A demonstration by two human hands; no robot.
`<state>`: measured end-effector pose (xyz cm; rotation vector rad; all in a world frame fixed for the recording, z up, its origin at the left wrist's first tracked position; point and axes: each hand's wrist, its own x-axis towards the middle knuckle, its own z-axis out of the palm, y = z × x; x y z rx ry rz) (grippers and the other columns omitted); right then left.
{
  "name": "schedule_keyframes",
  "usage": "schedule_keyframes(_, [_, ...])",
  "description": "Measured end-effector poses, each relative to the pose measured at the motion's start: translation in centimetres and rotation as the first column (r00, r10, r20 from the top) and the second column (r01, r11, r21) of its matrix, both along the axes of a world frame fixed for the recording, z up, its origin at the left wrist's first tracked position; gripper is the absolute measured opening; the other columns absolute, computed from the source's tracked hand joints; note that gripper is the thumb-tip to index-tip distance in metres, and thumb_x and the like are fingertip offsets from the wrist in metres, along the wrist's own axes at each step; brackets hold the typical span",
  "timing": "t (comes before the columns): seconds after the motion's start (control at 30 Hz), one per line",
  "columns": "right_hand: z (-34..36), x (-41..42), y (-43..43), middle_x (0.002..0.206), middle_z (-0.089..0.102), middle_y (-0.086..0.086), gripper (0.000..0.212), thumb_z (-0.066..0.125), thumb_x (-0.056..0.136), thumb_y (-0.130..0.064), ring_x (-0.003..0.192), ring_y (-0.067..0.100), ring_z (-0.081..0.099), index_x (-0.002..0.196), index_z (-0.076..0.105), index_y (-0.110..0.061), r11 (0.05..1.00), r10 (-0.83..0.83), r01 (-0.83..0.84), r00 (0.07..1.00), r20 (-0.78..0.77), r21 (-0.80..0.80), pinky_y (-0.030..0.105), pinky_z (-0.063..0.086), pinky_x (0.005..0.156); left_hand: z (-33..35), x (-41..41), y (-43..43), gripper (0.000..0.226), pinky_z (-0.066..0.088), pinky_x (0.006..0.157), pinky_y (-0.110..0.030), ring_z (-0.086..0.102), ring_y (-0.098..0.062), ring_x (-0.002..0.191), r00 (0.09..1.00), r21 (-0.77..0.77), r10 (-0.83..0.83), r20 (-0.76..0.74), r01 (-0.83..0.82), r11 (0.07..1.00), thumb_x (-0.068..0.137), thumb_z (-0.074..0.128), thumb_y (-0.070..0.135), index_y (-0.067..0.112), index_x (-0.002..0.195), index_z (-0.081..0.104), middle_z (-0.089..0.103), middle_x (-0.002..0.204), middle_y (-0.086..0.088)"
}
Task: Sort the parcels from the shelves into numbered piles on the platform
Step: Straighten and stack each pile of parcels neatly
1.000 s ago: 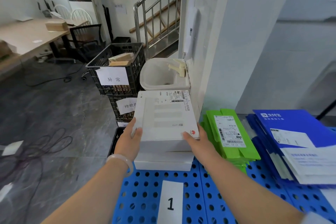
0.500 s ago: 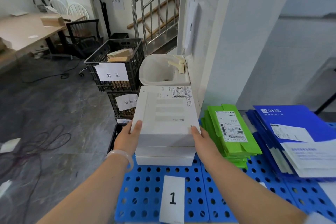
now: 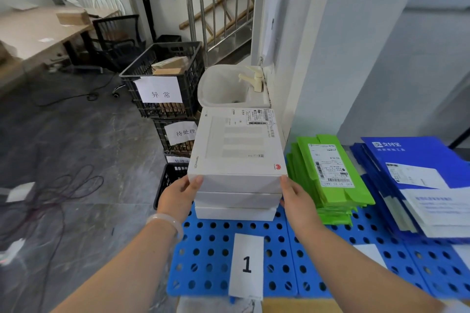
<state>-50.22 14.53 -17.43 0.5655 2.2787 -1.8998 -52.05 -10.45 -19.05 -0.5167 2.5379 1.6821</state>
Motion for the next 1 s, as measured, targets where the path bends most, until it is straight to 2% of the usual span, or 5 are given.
schedule_keyframes(0.13, [-0.2,0.8,0.1,0.122,0.059,-0.008,0.042,0.040,0.101,-0.039,0.112,0.006,0.051,0.137,0.050,-0.022,0.985,0.080,-0.072,0.996,-0.045,0.159,0.016,0.039,0.091,-1.1,-0.1,-0.5,0.018,0.054,0.087,-0.043,0.066,-0.019,0.089,1.000,0.003,0.018,-0.021,-0.018,1.000,0.092,0.050,0.054,0.045,0.094,0.066,0.071,0.088,0.007])
schedule_keyframes(0.3, [-0.9,1.2,0.1,0.125,0.052,-0.013,0.040,0.036,0.103,-0.030,0.112,0.005,0.046,0.143,0.041,-0.029,0.968,0.139,-0.130,0.990,-0.026,0.217,0.020,0.034,0.092,-1.9,1.5,0.2,0.031,0.044,0.074,-0.018,0.059,-0.004,0.094,0.999,0.009,-0.021,-0.035,0.022,1.000,0.096,0.050,0.039,0.029,0.122,0.063,0.067,0.102,0.016])
schedule_keyframes(0.47, [-1.4,0.3,0.7,0.106,0.055,-0.017,0.037,0.037,0.104,-0.024,0.100,0.004,0.051,0.139,0.046,-0.030,0.967,0.160,-0.147,0.986,-0.047,0.209,0.013,0.037,0.080,-2.9,1.4,0.1,0.036,0.047,0.098,-0.032,0.058,-0.008,0.110,0.998,0.015,-0.058,-0.012,0.058,0.998,0.097,0.051,0.034,0.033,0.133,0.055,0.066,0.116,0.015])
schedule_keyframes(0.77, [-2.4,0.4,0.7,0.103,0.061,-0.016,0.042,0.038,0.101,-0.014,0.096,0.003,0.057,0.136,0.049,-0.034,0.965,0.172,-0.157,0.983,-0.057,0.208,0.011,0.043,0.073,-3.0,1.7,0.2,0.036,0.046,0.101,-0.036,0.058,-0.013,0.112,0.999,0.014,-0.044,-0.022,0.044,0.999,0.096,0.054,0.021,0.033,0.130,0.057,0.065,0.114,0.014])
schedule_keyframes(1.0, [-3.1,0.6,0.6,0.130,0.055,-0.016,0.048,0.042,0.101,-0.014,0.123,0.002,0.048,0.144,0.038,-0.036,0.975,0.202,-0.190,0.974,-0.101,0.117,0.025,0.035,0.108,-2.9,2.0,0.3,0.047,0.049,0.098,-0.040,0.054,-0.001,0.113,0.995,0.061,-0.090,-0.042,0.093,0.994,0.090,0.063,0.019,0.058,0.114,0.052,0.061,0.113,0.025])
